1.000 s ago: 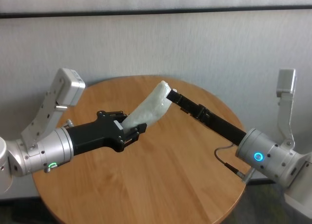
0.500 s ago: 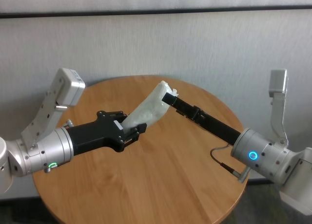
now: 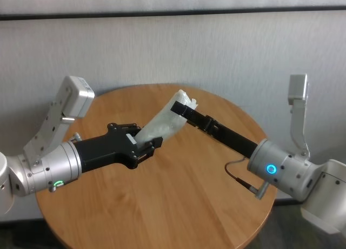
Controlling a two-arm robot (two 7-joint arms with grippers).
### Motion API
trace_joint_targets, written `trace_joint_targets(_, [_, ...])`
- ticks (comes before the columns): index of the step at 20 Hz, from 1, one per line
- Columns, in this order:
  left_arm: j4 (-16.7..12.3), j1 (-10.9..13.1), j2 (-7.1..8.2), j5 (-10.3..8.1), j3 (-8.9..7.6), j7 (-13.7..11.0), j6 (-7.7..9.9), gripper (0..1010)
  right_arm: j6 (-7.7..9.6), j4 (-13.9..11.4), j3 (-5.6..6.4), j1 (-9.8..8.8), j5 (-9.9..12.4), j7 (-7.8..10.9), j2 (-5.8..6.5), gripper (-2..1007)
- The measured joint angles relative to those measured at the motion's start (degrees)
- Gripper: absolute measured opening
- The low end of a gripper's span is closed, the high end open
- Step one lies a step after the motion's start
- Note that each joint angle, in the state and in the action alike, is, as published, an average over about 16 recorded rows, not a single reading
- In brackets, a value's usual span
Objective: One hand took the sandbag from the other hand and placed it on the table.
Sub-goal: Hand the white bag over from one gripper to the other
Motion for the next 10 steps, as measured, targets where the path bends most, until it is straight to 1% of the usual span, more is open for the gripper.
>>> trace_joint_targets(6, [0.0,0.0,0.0,0.0,0.0,0.0,0.0,358,-0.25,1.2,-1.14,1.34,0.6,-0.31,-0.29,1002])
trace_joint_targets(10, [0.0,0.0,0.0,0.0,0.0,0.0,0.0,358,-0.33,1.7,-1.7,1.98,1.0,-0.51,-0.34,1002])
